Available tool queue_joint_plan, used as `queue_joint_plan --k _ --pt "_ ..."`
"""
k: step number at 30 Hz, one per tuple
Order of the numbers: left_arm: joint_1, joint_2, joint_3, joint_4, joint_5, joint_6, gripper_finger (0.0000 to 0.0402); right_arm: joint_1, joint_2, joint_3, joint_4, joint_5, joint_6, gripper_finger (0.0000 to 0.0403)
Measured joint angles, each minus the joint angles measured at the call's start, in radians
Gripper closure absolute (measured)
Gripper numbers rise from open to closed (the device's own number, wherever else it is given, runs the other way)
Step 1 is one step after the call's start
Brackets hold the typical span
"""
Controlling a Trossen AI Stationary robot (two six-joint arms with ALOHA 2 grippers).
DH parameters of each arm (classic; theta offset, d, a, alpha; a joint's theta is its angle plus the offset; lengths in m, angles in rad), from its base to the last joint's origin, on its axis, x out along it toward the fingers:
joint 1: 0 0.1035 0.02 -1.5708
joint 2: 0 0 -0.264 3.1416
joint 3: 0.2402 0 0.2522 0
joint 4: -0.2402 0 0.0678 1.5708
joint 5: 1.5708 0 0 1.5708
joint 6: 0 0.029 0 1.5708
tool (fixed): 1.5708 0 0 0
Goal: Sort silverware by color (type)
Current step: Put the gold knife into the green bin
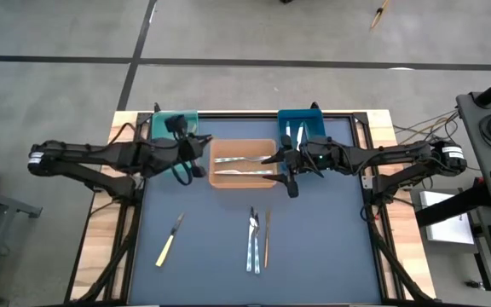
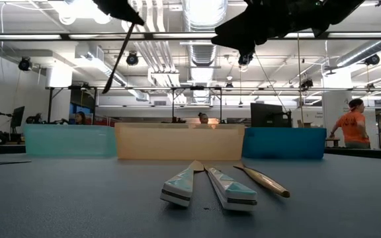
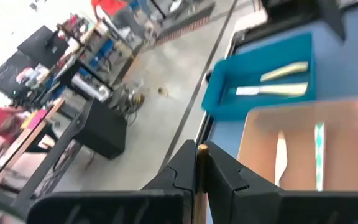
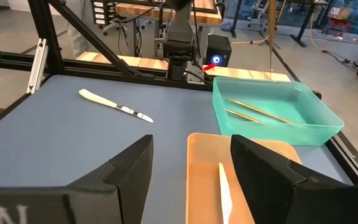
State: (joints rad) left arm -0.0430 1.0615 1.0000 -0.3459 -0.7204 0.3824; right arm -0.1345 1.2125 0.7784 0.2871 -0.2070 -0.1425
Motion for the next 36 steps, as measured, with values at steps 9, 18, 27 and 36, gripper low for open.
queue_joint_plan --k 9,18,27,36 --pt "0.062 0.0 -0.023 -0.075 0.033 0.077 0.0401 -0.003 0.0 0.0 -0.003 0.0 0.001 0.0197" --pt "0.13 0.0 -0.088 -0.074 0.084 0.107 0.04 -0.003 0.0 0.0 -0.019 0.001 -0.007 0.0197" --pt "0.215 0.001 -0.174 -0.073 0.089 0.135 0.04 -0.004 0.0 0.0 -0.023 0.06 -0.011 0.0197" --pt "0.265 0.0 -0.232 -0.019 0.113 -0.008 0.0401 -0.004 0.0 0.0 -0.027 0.06 -0.014 0.0197"
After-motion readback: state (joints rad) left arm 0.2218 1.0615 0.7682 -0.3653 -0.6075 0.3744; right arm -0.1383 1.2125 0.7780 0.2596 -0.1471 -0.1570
